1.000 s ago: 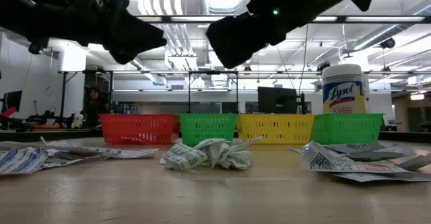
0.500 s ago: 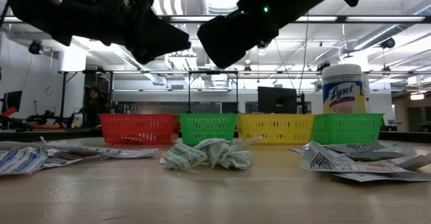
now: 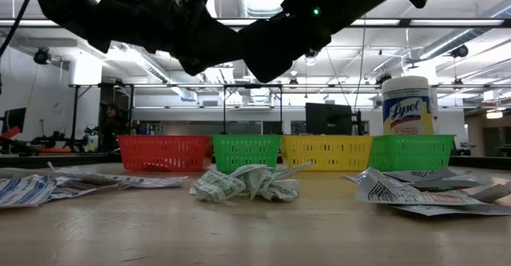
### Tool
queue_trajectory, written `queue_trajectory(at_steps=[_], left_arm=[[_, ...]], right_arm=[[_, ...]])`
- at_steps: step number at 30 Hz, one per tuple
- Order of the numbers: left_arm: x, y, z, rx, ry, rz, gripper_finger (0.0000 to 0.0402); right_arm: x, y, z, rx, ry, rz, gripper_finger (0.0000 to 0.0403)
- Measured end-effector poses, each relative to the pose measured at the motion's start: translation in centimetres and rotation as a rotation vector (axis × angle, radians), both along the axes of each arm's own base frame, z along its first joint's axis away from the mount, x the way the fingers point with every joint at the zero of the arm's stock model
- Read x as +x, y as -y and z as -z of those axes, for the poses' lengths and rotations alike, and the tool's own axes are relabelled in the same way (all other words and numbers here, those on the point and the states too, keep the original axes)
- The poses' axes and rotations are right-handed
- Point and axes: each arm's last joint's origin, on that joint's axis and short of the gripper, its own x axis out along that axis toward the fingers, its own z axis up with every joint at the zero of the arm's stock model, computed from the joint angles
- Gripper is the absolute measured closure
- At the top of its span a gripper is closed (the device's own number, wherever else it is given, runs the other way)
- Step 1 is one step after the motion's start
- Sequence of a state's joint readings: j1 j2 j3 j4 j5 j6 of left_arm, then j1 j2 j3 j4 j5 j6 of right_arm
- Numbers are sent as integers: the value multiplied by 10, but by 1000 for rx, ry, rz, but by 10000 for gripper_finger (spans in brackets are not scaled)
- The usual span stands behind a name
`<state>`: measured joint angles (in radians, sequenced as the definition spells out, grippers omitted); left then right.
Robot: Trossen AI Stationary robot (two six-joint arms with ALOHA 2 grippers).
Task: Pick & Place First Aid Supplies
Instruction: Put the alcohol pad into the red basket
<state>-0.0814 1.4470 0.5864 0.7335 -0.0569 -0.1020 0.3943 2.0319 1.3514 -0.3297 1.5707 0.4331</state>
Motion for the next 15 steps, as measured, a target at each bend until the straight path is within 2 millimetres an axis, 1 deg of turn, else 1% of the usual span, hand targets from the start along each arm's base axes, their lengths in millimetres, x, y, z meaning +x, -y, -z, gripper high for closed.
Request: queue_trajectory(at_steps=[4, 15], left_arm=[[4, 0, -1, 0, 3, 1, 282], [4, 0, -3, -4, 8, 1, 282]], right_arm=[[0, 0, 0, -2, -4, 0, 394], [1, -1, -1, -12, -28, 0, 394]])
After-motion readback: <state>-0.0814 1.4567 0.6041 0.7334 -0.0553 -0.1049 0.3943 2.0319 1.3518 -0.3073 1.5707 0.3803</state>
